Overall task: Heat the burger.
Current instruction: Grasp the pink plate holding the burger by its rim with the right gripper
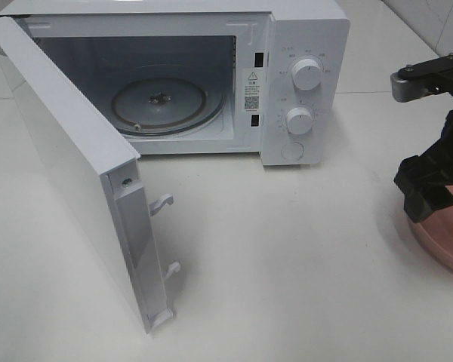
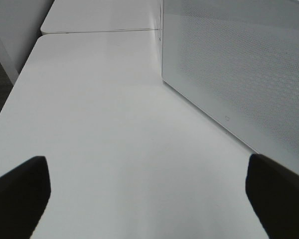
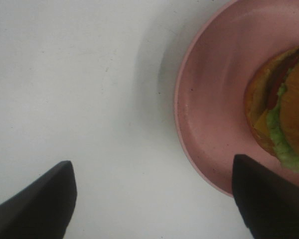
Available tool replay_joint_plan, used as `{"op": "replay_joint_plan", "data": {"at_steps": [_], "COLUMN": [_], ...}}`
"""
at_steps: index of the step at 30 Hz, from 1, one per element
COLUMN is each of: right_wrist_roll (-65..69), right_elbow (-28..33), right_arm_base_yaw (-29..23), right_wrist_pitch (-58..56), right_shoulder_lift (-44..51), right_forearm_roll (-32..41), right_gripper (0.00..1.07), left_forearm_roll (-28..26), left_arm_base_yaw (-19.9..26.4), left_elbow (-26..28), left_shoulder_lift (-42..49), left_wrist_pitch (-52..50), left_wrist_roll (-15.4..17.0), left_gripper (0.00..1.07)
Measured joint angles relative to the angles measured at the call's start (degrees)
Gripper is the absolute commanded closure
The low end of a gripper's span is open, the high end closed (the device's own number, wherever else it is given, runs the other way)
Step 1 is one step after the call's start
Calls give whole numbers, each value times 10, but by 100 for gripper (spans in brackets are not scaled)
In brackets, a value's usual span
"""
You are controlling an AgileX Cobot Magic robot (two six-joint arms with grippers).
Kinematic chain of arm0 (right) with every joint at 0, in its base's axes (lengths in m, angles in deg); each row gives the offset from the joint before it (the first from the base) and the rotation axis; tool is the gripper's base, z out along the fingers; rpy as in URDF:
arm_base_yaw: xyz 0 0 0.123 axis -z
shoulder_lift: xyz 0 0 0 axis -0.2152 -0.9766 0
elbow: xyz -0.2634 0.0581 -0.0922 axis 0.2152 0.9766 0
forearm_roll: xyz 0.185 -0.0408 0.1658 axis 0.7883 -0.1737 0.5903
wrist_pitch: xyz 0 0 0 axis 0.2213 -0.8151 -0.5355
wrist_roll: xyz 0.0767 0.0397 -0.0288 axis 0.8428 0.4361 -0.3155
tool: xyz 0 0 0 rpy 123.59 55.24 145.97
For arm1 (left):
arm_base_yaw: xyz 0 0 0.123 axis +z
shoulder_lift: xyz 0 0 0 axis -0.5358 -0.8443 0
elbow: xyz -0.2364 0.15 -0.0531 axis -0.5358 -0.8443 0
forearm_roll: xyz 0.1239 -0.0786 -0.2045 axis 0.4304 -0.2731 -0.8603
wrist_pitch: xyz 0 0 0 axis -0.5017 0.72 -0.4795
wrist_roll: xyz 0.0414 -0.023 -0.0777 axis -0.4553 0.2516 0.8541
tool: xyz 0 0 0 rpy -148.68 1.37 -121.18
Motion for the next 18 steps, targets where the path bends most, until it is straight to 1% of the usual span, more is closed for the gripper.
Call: {"op": "replay_joint_plan", "data": {"at_steps": [2, 10, 14, 18], "right_wrist_roll": [-1, -10, -11, -15], "right_elbow": [0, 0, 0, 0], "right_arm_base_yaw": [18, 54, 61, 61], "right_wrist_pitch": [-1, -1, 3, 14], "right_shoulder_lift": [0, 0, -1, -27], "right_forearm_roll": [0, -1, -1, -1], "right_gripper": [28, 29, 29, 29], "left_forearm_roll": [0, 0, 0, 0], "left_arm_base_yaw": [0, 0, 0, 0], "left_elbow": [0, 0, 0, 0], "left_shoulder_lift": [0, 0, 0, 0], "left_wrist_pitch": [0, 0, 0, 0], "left_wrist_roll": [0, 0, 0, 0], "left_gripper": [7, 7, 7, 7]}}
